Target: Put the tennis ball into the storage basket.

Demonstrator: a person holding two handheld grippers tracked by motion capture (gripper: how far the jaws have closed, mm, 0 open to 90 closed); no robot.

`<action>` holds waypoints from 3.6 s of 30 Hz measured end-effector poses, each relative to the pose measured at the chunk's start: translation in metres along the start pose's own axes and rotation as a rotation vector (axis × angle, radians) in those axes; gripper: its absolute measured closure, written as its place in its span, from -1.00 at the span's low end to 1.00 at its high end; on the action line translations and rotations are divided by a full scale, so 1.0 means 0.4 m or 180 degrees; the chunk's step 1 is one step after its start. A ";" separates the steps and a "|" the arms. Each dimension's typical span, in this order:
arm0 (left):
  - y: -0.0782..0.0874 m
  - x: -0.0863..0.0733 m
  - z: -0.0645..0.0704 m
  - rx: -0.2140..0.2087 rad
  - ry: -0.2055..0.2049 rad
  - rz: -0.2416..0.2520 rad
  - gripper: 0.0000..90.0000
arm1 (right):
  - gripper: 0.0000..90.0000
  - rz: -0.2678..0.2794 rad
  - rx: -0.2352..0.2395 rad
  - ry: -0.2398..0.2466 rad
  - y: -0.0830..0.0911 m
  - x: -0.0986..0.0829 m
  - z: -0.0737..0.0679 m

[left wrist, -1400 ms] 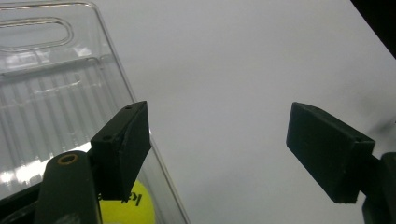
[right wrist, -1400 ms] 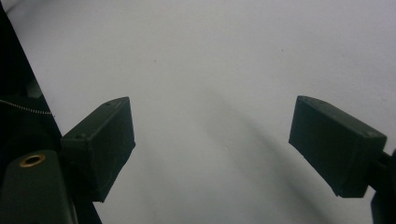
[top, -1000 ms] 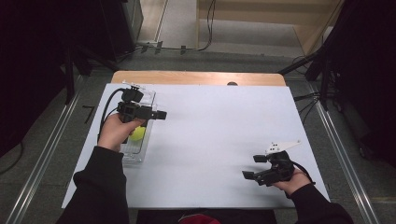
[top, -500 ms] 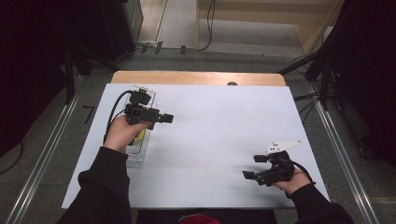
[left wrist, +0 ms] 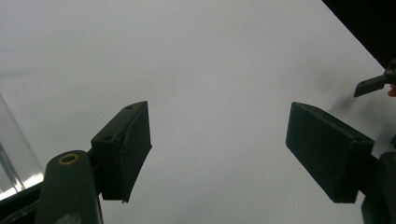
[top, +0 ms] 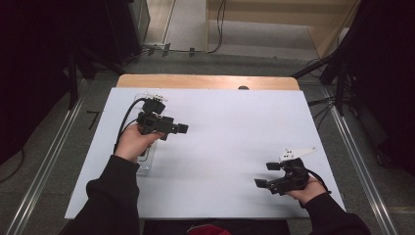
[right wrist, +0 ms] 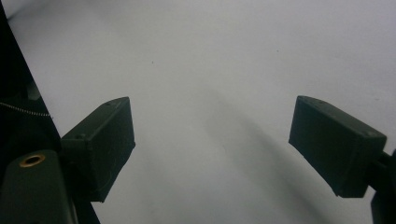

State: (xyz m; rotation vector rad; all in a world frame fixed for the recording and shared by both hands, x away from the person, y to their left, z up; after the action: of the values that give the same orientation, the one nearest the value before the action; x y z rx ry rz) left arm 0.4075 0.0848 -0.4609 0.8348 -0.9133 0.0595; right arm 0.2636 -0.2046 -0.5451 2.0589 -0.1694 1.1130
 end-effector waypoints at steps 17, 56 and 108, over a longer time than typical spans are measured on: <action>-0.003 -0.046 0.023 -0.0066 -0.0025 -0.0035 -0.49 | -0.73 0.0013 -0.0007 0.0001 0.002 0.001 0.002; 0.007 -0.172 0.069 -0.0156 -0.0409 -0.0009 -0.50 | -0.73 0.0070 -0.0026 -0.0055 0.005 0.006 0.005; 0.075 -0.313 0.076 -0.0280 -0.0568 -0.0143 -0.50 | -0.73 0.0112 -0.0122 -0.0134 0.013 0.009 0.022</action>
State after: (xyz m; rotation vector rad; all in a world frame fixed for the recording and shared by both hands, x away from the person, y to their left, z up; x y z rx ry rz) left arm 0.2962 0.1218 -0.5224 0.7870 -1.0565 -0.0951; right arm 0.2694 -0.2136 -0.5422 2.0532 -0.2469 1.0801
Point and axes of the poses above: each handheld gripper's, and its own axes: y roughly backward along the jaws, x roughly out of its top, z roughly to its right, the point moved 9 cm from there along -y, roughly forward along the jaws, and after that the axes turned 10 degrees about z, right-handed, at the moved point
